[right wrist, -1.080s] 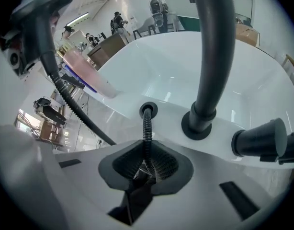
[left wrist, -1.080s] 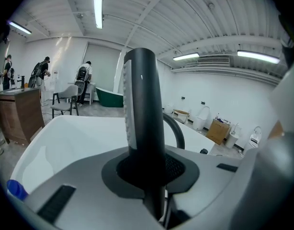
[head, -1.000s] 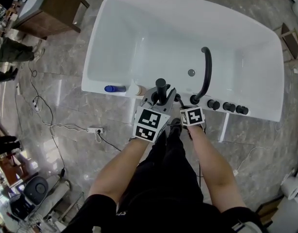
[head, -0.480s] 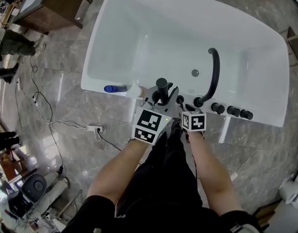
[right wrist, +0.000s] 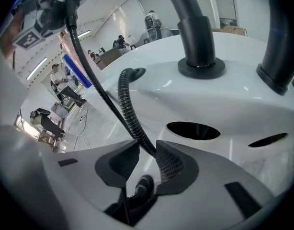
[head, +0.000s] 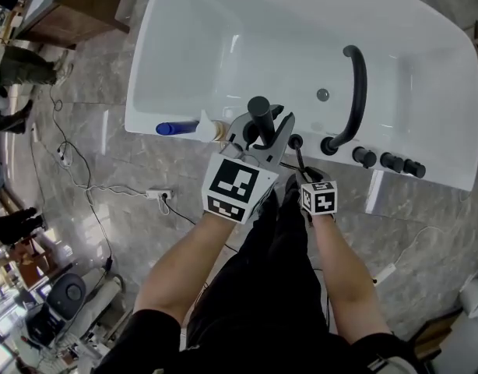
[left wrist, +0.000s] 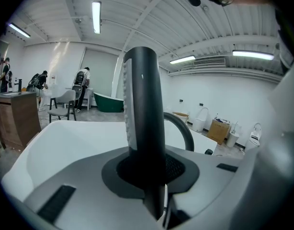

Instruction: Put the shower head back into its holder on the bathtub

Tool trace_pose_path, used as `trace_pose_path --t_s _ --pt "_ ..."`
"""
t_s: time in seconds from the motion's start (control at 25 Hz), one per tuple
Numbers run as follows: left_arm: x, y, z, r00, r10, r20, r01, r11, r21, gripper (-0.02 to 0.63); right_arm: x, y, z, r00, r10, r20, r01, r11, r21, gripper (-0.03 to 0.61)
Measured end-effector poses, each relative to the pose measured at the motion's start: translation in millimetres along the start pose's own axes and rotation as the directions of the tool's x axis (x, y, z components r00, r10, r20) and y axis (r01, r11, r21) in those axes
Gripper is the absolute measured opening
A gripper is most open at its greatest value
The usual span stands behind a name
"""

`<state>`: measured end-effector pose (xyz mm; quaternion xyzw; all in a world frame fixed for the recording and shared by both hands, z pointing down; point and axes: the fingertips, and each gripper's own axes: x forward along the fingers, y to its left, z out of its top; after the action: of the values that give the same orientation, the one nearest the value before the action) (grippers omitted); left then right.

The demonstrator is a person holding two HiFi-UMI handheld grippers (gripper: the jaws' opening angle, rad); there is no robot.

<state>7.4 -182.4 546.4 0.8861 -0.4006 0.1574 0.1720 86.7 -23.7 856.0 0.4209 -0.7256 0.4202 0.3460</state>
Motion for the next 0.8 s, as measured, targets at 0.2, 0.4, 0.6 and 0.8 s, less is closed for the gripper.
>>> trace_pose_path --t_s 0.2,0.4,0.6,0.8 --pt "-9 -9 1 1.000 0.001 -0.010 -0.001 0.999 0.034 0.078 -34 8 14 0.999 -0.004 0.043 0.005 1.000 -0.020 0.070" --pt "-21 -12 15 1.000 0.002 0.001 -0.002 1.000 0.030 0.078 -77 11 45 1.000 -0.001 0.019 0.002 0.998 -0.059 0.069" --pt "-34 -15 31 0.999 0.009 0.034 -0.010 1.000 0.014 0.080 -82 22 87 0.999 0.011 -0.032 -0.015 0.991 -0.130 0.069" --pt "-41 -16 47 0.998 0.019 0.067 -0.020 1.000 0.009 0.078 -60 38 129 1.000 -0.004 -0.010 0.003 0.988 -0.157 0.029"
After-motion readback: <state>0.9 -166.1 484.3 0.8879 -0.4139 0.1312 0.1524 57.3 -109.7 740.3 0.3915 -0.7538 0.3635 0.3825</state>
